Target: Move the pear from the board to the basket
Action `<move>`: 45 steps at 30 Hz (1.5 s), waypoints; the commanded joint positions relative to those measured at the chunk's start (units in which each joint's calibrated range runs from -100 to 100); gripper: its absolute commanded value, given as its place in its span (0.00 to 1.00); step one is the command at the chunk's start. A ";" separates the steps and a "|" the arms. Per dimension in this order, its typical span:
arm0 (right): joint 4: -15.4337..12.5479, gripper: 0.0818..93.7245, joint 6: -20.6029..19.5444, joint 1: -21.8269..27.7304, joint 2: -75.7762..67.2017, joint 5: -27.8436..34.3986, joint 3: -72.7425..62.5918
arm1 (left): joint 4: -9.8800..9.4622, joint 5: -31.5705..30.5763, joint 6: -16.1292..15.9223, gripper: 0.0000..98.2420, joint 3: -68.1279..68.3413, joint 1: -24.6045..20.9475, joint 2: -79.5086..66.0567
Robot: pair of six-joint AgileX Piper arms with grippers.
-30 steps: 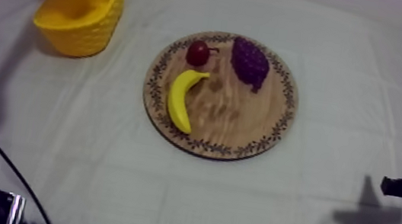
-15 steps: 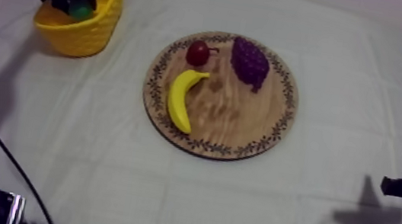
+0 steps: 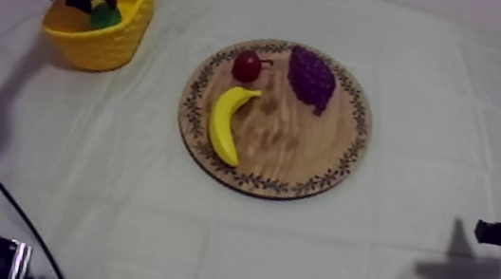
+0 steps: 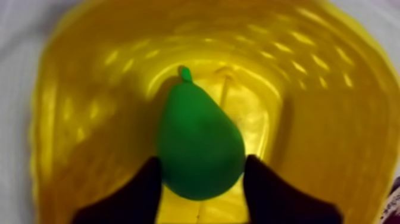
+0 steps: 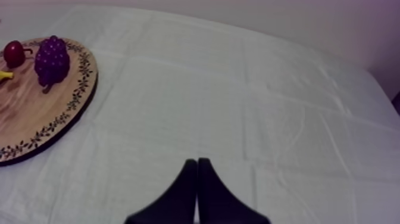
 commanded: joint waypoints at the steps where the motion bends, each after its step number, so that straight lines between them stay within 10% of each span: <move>1: -0.01 0.00 -0.01 0.00 0.01 0.03 0.03 | 0.58 -3.37 -0.38 0.28 6.94 -0.28 -5.47; 9: -0.01 0.00 -0.01 0.00 0.01 0.03 0.03 | 3.08 -11.83 -3.87 0.02 29.56 -1.55 -31.02; 45: -0.01 0.00 -0.01 0.00 0.01 0.03 0.03 | 1.50 -15.91 -6.72 0.00 104.09 -1.03 -136.55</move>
